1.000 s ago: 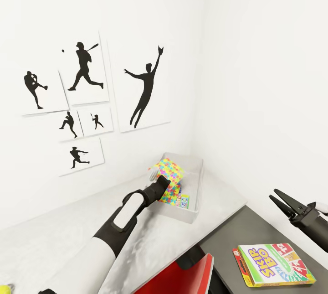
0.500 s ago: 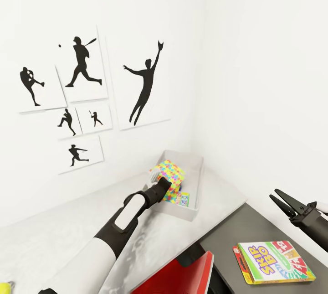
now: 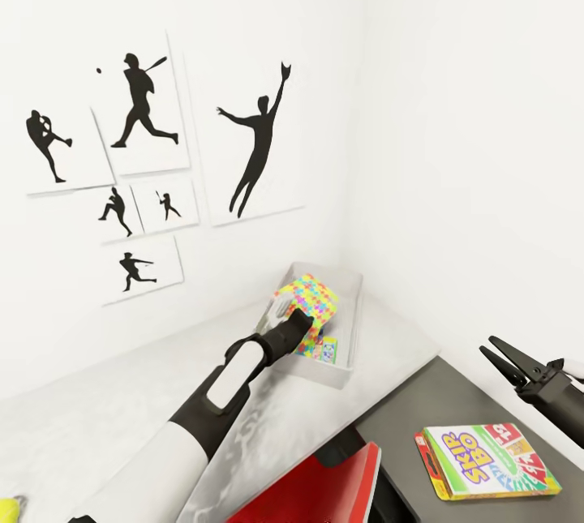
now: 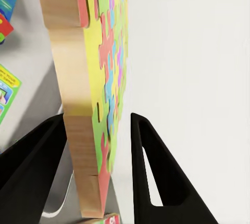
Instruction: Put all the toys in the child's room - the three board games (two on the bed and one on the table), the two jigsaw puzzles on the table, and the tennis ball on the table - inside the toy box on the table in the child's room.
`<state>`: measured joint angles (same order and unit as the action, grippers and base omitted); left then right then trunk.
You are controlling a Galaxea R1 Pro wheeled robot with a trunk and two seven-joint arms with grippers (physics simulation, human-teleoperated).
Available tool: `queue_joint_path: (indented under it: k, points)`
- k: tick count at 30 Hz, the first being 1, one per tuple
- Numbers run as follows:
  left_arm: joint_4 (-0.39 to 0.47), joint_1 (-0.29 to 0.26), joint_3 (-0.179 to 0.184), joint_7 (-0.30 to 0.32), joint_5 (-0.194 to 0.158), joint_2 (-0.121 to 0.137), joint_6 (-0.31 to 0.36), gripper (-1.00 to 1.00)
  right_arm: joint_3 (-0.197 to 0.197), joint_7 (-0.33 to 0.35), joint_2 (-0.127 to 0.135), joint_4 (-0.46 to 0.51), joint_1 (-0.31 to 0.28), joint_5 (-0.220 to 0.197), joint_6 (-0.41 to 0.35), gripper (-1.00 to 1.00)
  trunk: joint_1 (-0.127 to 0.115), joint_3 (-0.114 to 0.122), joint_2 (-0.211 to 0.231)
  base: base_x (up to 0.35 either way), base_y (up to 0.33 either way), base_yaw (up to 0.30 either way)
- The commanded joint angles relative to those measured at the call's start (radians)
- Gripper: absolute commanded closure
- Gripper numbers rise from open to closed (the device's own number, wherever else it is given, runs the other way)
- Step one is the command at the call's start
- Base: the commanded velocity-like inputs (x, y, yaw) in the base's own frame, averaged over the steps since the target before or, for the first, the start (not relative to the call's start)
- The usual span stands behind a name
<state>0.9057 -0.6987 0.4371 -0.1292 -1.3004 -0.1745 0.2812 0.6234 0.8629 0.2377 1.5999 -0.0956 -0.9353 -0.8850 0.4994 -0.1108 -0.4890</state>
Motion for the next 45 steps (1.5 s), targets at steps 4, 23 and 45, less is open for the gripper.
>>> queue_joint_path:
  k: [4, 23, 45]
  points:
    - [0.004, -0.001, 0.011, -0.007, -0.010, 0.000, -0.003, 1.00, 0.001, 0.002, 0.000, 0.000, -0.001, 0.000, -0.005, -1.00, 0.000, -0.009, -0.002, 0.000, 0.000, 0.000]
    - [0.004, -0.001, 0.014, -0.006, -0.011, 0.000, -0.005, 1.00, 0.001, 0.004, -0.001, 0.000, -0.001, 0.000, -0.004, -1.00, 0.000, -0.040, -0.002, 0.000, 0.000, 0.000]
    - [0.086, -0.001, 0.038, -0.003, -0.007, 0.000, 0.001, 1.00, -0.001, 0.005, -0.003, 0.000, -0.001, 0.000, -0.003, -1.00, 0.000, -0.076, -0.002, 0.000, 0.000, 0.000]
